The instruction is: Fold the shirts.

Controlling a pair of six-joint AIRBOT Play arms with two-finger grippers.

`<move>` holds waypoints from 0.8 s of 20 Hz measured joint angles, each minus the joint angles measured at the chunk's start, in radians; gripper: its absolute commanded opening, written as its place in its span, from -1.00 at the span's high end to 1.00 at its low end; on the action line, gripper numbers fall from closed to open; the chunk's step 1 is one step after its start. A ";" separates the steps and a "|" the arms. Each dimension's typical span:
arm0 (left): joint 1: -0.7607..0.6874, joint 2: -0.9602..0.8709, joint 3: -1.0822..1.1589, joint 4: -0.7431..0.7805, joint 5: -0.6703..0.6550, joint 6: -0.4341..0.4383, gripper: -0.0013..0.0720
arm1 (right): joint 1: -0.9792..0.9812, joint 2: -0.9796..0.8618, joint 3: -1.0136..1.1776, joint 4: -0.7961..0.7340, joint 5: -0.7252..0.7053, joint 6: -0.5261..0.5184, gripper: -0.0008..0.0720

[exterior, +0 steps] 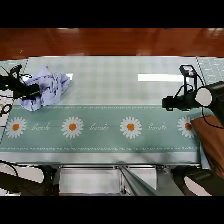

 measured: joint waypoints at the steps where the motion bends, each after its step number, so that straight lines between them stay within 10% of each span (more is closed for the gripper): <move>1: -0.003 -0.006 0.007 0.000 -0.014 0.004 0.90 | 0.000 0.000 0.000 0.000 -0.002 0.003 -0.17; 16: -0.092 0.503 0.319 -0.370 -0.005 -0.003 0.91 | 0.000 0.204 0.000 0.000 -0.008 -0.001 -0.16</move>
